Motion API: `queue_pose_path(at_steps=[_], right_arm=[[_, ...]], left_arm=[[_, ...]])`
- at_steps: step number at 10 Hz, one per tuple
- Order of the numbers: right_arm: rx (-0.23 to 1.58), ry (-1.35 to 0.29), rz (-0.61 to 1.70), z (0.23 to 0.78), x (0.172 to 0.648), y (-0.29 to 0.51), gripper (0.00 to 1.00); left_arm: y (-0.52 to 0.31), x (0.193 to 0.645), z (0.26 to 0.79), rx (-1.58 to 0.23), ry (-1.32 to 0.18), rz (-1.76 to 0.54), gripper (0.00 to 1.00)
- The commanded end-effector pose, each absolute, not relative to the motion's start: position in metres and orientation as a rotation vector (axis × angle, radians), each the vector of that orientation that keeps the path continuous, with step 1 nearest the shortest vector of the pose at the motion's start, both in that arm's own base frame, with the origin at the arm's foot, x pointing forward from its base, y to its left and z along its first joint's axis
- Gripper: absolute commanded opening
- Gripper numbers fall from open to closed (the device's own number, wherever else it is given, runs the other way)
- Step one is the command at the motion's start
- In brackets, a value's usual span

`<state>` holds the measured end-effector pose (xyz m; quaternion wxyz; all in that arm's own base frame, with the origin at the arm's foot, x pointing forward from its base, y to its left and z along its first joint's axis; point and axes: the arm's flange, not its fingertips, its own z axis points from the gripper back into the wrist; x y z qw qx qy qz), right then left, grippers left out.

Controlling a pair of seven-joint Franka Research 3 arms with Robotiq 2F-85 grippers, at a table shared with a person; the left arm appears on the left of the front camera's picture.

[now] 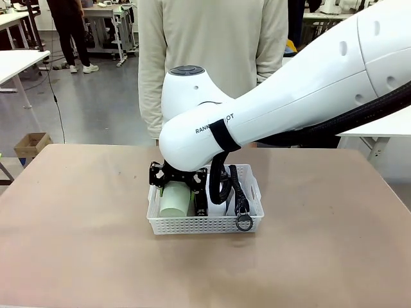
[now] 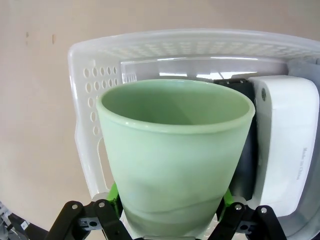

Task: Efficiently arrange items inside the basket to fit them all.
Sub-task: Pick up the Reusable plastic cup and place it inside the Organizing basket.

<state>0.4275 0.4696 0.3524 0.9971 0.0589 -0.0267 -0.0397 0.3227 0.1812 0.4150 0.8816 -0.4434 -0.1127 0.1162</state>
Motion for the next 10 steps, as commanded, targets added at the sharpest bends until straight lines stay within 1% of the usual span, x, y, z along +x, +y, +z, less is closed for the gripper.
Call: queue_pose_path(at_steps=[1, 3, 4, 5, 10], right_arm=[[0.129, -0.038, -0.057, 0.3579, 0.4303, 0.4702, 0.85], [0.133, -0.035, -0.054, 0.3578, 0.4300, 0.4697, 0.85], [0.134, -0.030, -0.051, 0.3573, 0.4300, 0.4696, 0.96], [0.137, -0.023, -0.052, 0.3572, 0.4300, 0.4692, 1.00], [0.146, -0.038, -0.059, 0.3602, 0.4292, 0.4643, 1.00]], left_arm=[[0.1840, 0.3189, 0.4147, -0.924, -0.236, 0.221, 1.00], [0.1840, 0.3189, 0.4147, -0.924, -0.236, 0.221, 1.00], [0.1840, 0.3189, 0.4147, -0.924, -0.236, 0.221, 1.00], [0.1840, 0.3189, 0.4147, -0.924, -0.236, 0.221, 1.00], [0.1840, 0.3189, 0.4147, -0.924, -0.236, 0.221, 1.00]])
